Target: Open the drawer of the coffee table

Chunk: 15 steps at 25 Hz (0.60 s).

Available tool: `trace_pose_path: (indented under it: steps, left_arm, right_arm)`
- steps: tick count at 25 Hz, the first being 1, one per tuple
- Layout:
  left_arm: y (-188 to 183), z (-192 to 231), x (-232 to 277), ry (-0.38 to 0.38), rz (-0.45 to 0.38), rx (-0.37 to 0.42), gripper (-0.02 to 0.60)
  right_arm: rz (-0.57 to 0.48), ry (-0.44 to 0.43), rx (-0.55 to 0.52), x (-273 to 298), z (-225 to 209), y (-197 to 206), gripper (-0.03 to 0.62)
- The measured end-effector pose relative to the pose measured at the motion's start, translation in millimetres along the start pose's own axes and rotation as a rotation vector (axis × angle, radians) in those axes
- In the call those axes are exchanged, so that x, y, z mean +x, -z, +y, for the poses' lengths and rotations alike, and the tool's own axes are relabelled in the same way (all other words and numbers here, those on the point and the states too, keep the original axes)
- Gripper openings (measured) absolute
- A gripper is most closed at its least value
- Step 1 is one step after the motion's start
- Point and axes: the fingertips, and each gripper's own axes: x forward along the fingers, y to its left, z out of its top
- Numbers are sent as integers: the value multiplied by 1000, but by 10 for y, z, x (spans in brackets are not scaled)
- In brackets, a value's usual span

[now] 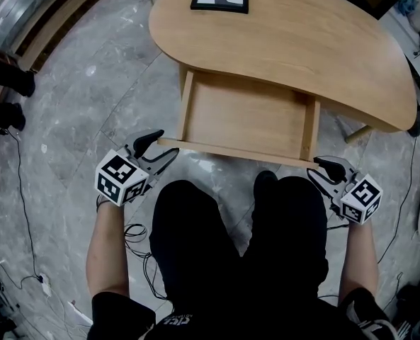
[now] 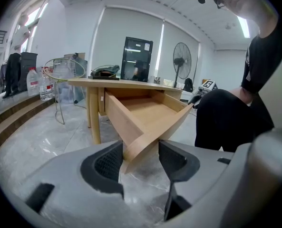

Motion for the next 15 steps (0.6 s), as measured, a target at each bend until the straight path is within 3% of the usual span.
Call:
trace_pose_path:
  steps: [5,15]
  left_arm:
    - [26,-11,-13,-5,0,12,233]
    - [45,-19,-32,-4,39,42,218]
  right_arm:
    - [-25,-38,51,-20,-4,8,140]
    - [-45,-71,-9,-133,-9,-83,123]
